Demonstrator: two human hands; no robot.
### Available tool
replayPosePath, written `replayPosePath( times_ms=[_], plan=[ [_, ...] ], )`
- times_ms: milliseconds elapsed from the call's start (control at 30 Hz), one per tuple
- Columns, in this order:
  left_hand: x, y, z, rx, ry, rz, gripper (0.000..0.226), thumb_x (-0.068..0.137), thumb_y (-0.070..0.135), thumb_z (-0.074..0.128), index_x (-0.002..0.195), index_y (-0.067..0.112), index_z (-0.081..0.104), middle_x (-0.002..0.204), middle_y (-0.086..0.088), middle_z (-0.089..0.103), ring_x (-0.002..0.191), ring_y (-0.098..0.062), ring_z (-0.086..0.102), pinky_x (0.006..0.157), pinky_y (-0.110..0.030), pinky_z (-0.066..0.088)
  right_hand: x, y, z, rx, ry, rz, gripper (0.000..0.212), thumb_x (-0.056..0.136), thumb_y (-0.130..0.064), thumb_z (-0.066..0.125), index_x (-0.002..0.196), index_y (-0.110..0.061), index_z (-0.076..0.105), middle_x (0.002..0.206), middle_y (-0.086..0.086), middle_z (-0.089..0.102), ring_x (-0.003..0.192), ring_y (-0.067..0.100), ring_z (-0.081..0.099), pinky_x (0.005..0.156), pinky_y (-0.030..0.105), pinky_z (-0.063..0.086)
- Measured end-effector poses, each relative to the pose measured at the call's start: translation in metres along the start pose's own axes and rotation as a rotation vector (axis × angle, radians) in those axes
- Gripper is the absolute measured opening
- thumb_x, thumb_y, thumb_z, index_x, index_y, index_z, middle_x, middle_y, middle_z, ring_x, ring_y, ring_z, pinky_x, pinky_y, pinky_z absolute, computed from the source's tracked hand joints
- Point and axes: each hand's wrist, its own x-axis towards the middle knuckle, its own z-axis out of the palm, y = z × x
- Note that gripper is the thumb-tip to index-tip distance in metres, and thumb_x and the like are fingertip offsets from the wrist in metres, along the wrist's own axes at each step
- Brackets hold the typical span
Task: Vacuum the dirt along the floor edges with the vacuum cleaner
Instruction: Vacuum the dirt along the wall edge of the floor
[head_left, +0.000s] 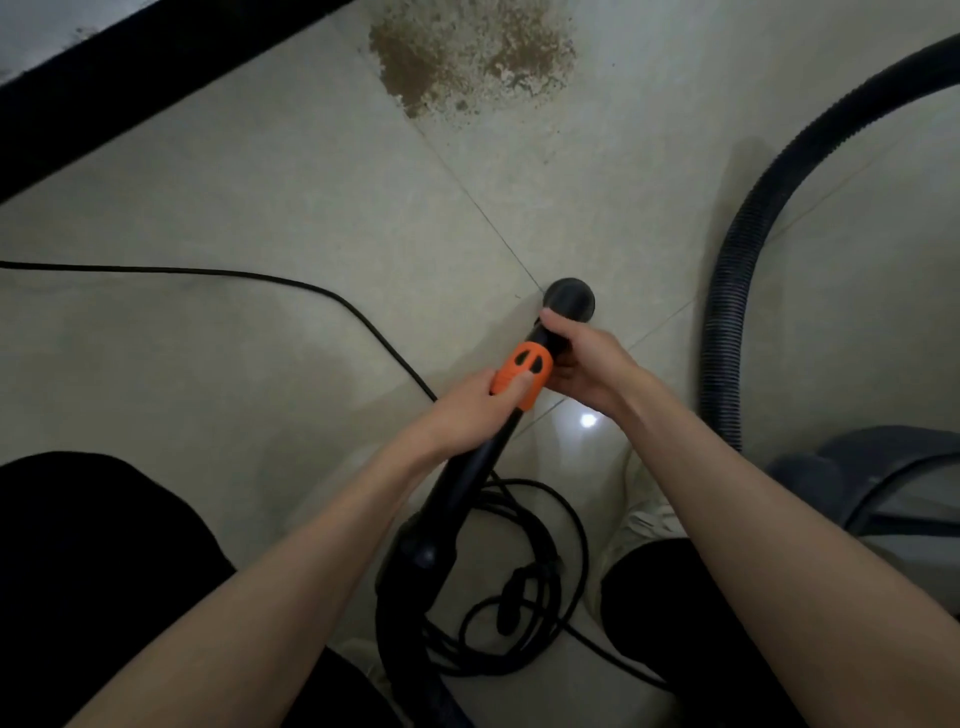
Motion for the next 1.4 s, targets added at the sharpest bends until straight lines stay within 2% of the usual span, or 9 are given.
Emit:
replayPosePath(
  times_ms=[100,400,633,733,867,1000,1133,1233,1400],
  plan=[
    [-0.010,-0.001,0.015,0.054,-0.074,0.013,0.036,0.097,0.044,0.043,0.067,0.025,0.046,0.065,0.010,0.048,0.057,-0.003,0.044,0.055,-0.017,0.034,-0.012,0.014,-0.022,-0.001,-0.023,0.083,0.028,0.093,-0.031,0.063,0.100,-0.003,0.060,0.068,0.008,0.070,0.058,0.018,0.070,0.052,0.026,0.055],
    [-0.029,-0.015,0.020,0.012,0.071,-0.070,0.031,0.095,0.043,0.046,0.071,0.024,0.046,0.068,0.010,0.050,0.061,-0.002,0.045,0.054,-0.020,0.032,-0.025,0.023,-0.008,0.026,-0.074,0.118,0.020,0.098,-0.028,0.057,0.096,-0.008,0.057,0.062,0.006,0.070,0.055,0.016,0.069,0.050,0.026,0.055],
    [-0.036,-0.026,0.000,-0.100,0.148,-0.127,0.035,0.094,0.047,0.044,0.073,0.021,0.051,0.072,-0.001,0.058,0.069,-0.020,0.058,0.062,-0.028,0.041,-0.024,0.017,0.028,-0.035,-0.086,0.086,0.028,0.098,-0.029,0.057,0.107,-0.003,0.057,0.085,0.012,0.066,0.070,0.019,0.066,0.051,0.026,0.054],
    [-0.025,-0.026,-0.013,-0.213,0.201,-0.162,0.037,0.095,0.046,0.043,0.071,0.019,0.051,0.069,-0.008,0.061,0.065,-0.025,0.058,0.067,-0.034,0.045,-0.021,0.003,0.048,-0.069,-0.085,0.035,0.031,0.100,-0.027,0.053,0.116,0.000,0.055,0.090,0.013,0.066,0.077,0.022,0.065,0.059,0.028,0.055],
    [-0.013,-0.033,-0.026,-0.454,0.313,-0.188,0.040,0.095,0.045,0.047,0.067,0.016,0.051,0.056,-0.008,0.055,0.045,-0.020,0.049,0.053,-0.029,0.040,-0.019,-0.007,0.065,-0.190,-0.147,0.020,0.036,0.103,-0.019,0.048,0.124,0.009,0.055,0.106,0.020,0.063,0.094,0.026,0.062,0.072,0.025,0.054],
    [-0.003,-0.035,-0.042,-0.587,0.369,-0.164,0.047,0.093,0.048,0.052,0.064,0.012,0.052,0.049,-0.008,0.052,0.040,-0.019,0.047,0.046,-0.024,0.038,-0.018,-0.011,0.065,-0.263,-0.188,0.001,0.035,0.102,-0.013,0.048,0.125,0.013,0.052,0.095,0.019,0.062,0.084,0.024,0.062,0.081,0.029,0.054],
    [0.011,-0.020,-0.071,-0.683,0.380,-0.076,0.047,0.093,0.049,0.051,0.069,0.009,0.053,0.052,-0.010,0.051,0.043,-0.020,0.046,0.047,-0.026,0.039,-0.020,-0.015,0.063,-0.428,-0.259,-0.029,0.035,0.101,-0.016,0.050,0.124,0.010,0.054,0.110,0.023,0.063,0.096,0.026,0.061,0.093,0.034,0.051],
    [0.025,0.001,-0.102,-0.758,0.393,-0.005,0.047,0.093,0.051,0.050,0.075,0.008,0.054,0.051,-0.007,0.051,0.043,-0.018,0.047,0.046,-0.026,0.041,-0.023,-0.019,0.065,-0.547,-0.390,-0.049,0.035,0.100,-0.028,0.052,0.121,-0.001,0.060,0.108,0.012,0.065,0.098,0.021,0.063,0.100,0.037,0.049],
    [0.044,0.035,-0.142,-0.832,0.446,0.043,0.049,0.093,0.053,0.048,0.080,0.006,0.054,0.049,-0.002,0.053,0.042,-0.015,0.051,0.044,-0.023,0.045,-0.020,-0.023,0.077,-0.486,-0.573,-0.072,0.030,0.097,-0.039,0.054,0.111,-0.014,0.063,0.103,0.007,0.067,0.096,0.017,0.065,0.097,0.035,0.052]
  ],
)
